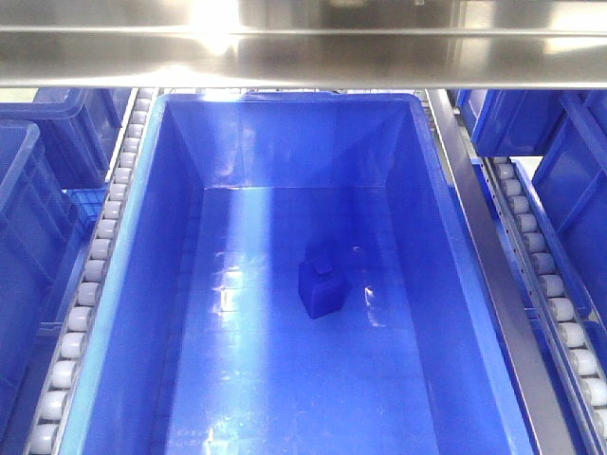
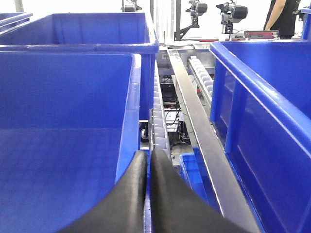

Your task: Pour parts from conveyor to right shelf

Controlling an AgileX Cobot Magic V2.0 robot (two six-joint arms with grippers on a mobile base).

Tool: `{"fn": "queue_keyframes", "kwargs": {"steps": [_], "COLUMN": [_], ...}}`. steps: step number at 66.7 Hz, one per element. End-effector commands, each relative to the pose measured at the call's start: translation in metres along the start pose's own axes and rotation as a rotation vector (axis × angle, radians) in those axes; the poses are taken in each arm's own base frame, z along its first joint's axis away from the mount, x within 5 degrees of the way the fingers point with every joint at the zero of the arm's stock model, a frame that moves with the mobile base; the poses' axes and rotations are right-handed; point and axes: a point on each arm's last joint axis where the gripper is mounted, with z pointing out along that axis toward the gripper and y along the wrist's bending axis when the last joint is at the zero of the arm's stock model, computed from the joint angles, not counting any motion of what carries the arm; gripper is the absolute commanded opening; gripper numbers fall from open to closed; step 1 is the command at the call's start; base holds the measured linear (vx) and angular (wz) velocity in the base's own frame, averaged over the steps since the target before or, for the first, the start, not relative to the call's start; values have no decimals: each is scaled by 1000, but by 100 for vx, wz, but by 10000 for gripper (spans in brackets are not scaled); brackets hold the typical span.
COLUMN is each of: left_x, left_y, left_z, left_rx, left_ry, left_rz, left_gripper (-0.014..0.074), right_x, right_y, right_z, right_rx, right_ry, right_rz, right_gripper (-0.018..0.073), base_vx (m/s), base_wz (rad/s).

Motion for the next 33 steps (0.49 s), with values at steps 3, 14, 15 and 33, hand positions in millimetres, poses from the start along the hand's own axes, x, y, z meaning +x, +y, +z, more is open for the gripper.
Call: {"fn": "queue_keyframes", "kwargs": {"steps": [3,14,15,33], "left_x": [-13,-13,-13,-13], "left_y": [-1,-1,-1,-1], "left_z": [-2,-2,-2,-2], "left_rx": [9,9,9,9], "left_ry": [-97,-97,-97,-97], "left_rz": [-14,-14,-14,-14], "left_gripper": [-6,-6,-6,-6], "right_x": [-11,-10,-10,-6], "right_y": [-1,-2,-2,-5], "right_z": [2,5,5,5], "right_rx": [15,25,27,59], "right_ry": [-43,-15,-15,32], "right_rz": [-32,-58,-65,-133], "right_gripper": [581,527,504,-15], "base_vx": [0,0,0,0], "base_wz": [0,0,0,0]}}
